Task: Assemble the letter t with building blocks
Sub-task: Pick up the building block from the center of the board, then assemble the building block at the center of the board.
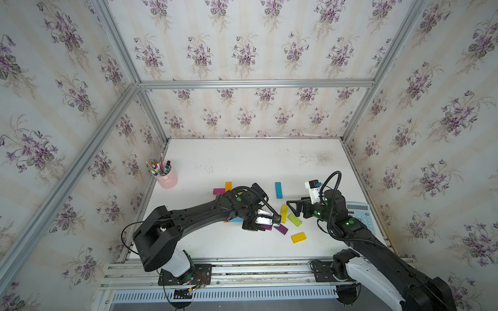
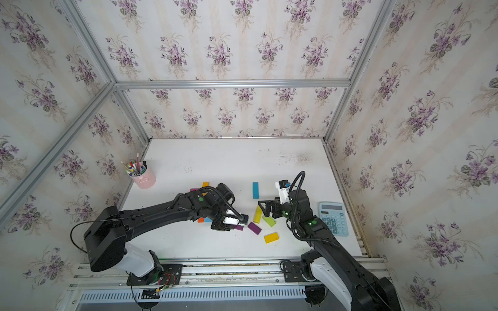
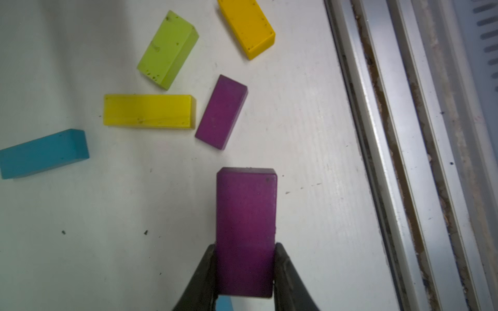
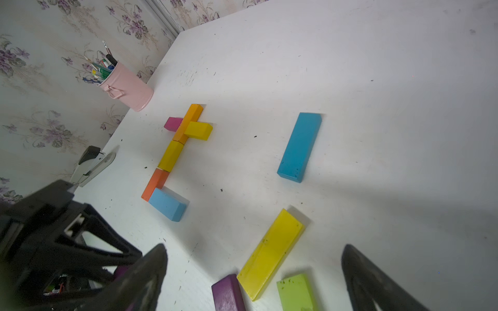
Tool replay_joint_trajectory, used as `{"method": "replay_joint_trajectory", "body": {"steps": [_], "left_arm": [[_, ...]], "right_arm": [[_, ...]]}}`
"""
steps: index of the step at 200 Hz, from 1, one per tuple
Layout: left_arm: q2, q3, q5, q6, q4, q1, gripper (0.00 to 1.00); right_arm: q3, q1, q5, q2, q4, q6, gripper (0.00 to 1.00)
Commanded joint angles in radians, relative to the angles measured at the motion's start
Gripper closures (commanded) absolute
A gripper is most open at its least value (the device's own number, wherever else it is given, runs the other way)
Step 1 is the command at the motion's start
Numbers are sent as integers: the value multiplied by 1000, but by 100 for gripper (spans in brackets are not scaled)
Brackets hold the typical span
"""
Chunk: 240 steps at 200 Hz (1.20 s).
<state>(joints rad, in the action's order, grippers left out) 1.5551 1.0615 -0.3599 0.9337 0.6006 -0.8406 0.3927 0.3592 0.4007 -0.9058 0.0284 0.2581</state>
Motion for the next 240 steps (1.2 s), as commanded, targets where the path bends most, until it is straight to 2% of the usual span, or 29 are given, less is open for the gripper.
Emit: {"method": "replay_joint_trajectory", "body": {"steps": [1, 21, 44, 78, 113, 167, 191, 240], "left_arm": [[38, 61, -42, 29, 34, 78, 74], [84, 119, -106, -12, 14, 162, 74], [148, 180, -113, -45, 2, 207, 74], [253, 267, -75, -90, 10, 234, 74], [338, 340, -50, -152, -20, 241, 74], [471, 499, -56, -109, 73, 256, 73], [514, 554, -46, -87, 108, 261, 73], [556, 594, -33, -61, 134, 261, 73]], "right_arm": [[51, 1, 45, -86, 67, -90, 0], [106, 0, 61, -165, 72, -160, 0], [110, 0, 98, -209, 137, -239, 0], [53, 1, 291, -156, 282, -407, 0], [60, 22, 300, -166, 228, -508, 2], [107, 40, 216, -283, 144, -511, 2], [88, 42, 144, -253, 156, -478, 2], [69, 45, 137, -202, 143, -403, 1]]}}
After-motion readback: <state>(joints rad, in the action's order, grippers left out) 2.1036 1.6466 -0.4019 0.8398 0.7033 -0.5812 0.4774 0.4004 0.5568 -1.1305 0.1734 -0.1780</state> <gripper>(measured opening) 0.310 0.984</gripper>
